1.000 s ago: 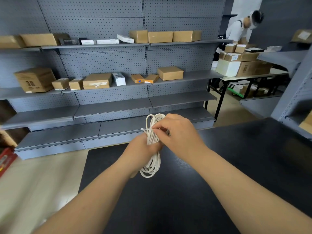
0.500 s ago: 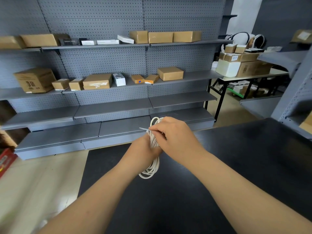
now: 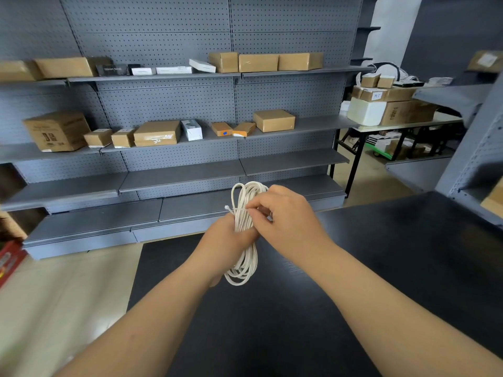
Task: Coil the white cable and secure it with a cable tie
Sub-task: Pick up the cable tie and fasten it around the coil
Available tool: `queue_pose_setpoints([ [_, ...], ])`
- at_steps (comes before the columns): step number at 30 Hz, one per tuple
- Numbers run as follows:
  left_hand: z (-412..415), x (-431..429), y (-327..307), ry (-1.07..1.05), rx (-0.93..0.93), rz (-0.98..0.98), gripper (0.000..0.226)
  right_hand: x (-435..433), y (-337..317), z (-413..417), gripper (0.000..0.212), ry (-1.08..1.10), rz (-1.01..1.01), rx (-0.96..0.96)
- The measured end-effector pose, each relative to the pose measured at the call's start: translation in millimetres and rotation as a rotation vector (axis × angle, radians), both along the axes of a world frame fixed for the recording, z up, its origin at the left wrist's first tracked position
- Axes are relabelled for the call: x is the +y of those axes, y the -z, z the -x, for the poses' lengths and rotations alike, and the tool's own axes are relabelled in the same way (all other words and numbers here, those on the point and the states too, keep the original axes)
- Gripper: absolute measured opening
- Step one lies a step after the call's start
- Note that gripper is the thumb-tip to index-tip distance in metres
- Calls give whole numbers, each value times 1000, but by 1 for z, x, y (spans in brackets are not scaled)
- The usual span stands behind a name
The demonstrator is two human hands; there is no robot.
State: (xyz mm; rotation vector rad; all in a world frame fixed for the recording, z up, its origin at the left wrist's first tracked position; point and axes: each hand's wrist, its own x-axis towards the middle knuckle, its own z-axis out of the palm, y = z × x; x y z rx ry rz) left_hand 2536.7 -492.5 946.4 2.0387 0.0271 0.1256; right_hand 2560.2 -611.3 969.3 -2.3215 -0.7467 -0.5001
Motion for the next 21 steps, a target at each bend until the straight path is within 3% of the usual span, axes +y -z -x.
queue_pose_setpoints([
  [21,2,-5,-3,9,-38,-299,15,2,-4,2,12,-28,20,-15],
])
